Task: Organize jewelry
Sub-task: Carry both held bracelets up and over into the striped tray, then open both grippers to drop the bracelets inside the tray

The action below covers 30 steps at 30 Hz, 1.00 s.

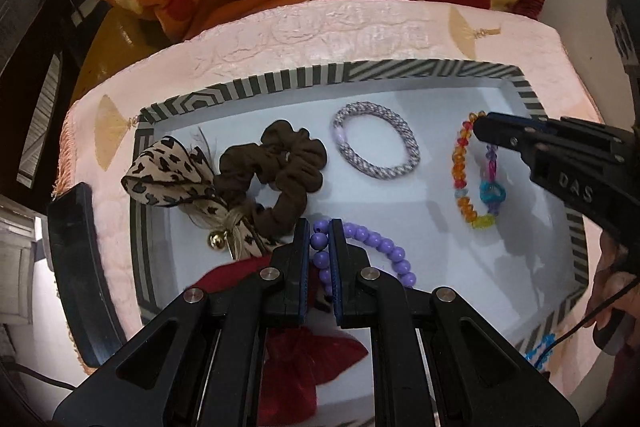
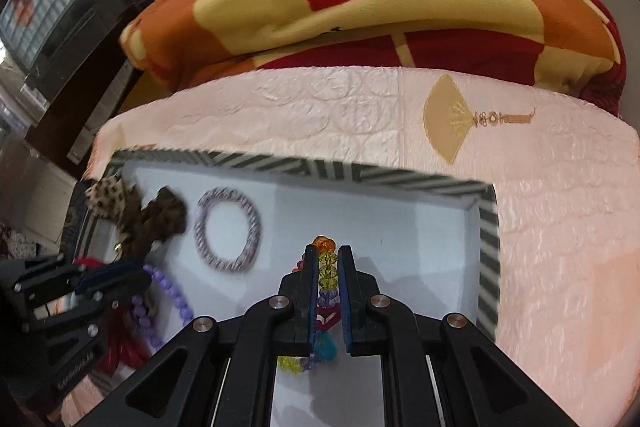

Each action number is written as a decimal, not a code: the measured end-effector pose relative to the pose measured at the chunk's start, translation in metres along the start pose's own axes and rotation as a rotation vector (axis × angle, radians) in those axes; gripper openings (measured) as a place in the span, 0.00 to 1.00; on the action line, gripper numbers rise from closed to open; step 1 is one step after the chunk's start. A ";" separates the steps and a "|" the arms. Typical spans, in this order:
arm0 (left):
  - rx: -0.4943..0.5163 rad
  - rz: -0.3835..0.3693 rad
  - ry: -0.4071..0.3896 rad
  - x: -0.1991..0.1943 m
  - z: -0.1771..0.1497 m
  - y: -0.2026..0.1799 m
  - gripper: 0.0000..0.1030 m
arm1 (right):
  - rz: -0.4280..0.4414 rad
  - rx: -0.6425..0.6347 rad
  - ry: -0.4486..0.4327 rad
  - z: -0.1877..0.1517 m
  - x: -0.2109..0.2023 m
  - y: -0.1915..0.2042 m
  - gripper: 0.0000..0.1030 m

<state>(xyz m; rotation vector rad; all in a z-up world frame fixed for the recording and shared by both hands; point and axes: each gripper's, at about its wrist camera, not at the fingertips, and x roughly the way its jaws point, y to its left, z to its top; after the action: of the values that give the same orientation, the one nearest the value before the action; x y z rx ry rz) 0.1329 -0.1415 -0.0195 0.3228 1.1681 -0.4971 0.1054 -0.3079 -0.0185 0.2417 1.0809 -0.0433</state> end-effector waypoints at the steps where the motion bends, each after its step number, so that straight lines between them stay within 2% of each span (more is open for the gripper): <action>1: 0.001 0.005 0.000 0.001 0.000 -0.001 0.08 | -0.001 0.000 -0.001 0.001 0.002 0.000 0.08; 8: 0.006 0.018 -0.006 0.006 0.001 -0.007 0.08 | -0.032 -0.030 0.023 0.001 0.010 0.005 0.09; 10: 0.003 0.016 -0.003 0.006 0.002 -0.009 0.11 | -0.033 -0.023 0.018 0.001 0.006 0.006 0.15; 12: 0.003 0.011 -0.005 0.004 0.002 -0.010 0.23 | -0.025 -0.016 0.009 0.001 0.005 0.008 0.32; 15: 0.000 0.005 -0.019 -0.004 -0.001 -0.010 0.38 | -0.019 -0.014 -0.013 -0.001 -0.009 0.009 0.33; 18: -0.018 -0.009 -0.041 -0.019 -0.007 -0.007 0.45 | -0.006 -0.008 -0.029 -0.002 -0.025 0.012 0.33; 23: -0.038 -0.011 -0.067 -0.043 -0.019 -0.006 0.45 | 0.012 -0.001 -0.077 -0.009 -0.063 0.019 0.34; 26: -0.046 -0.010 -0.083 -0.056 -0.027 -0.007 0.45 | 0.023 0.010 -0.100 -0.017 -0.088 0.018 0.41; 30: -0.049 -0.004 -0.092 -0.072 -0.043 -0.012 0.45 | 0.022 0.017 -0.131 -0.031 -0.117 0.022 0.42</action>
<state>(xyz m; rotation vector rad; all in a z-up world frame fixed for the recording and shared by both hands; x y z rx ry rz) 0.0702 -0.1162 0.0322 0.2522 1.0897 -0.4814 0.0263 -0.2895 0.0737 0.2624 0.9479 -0.0479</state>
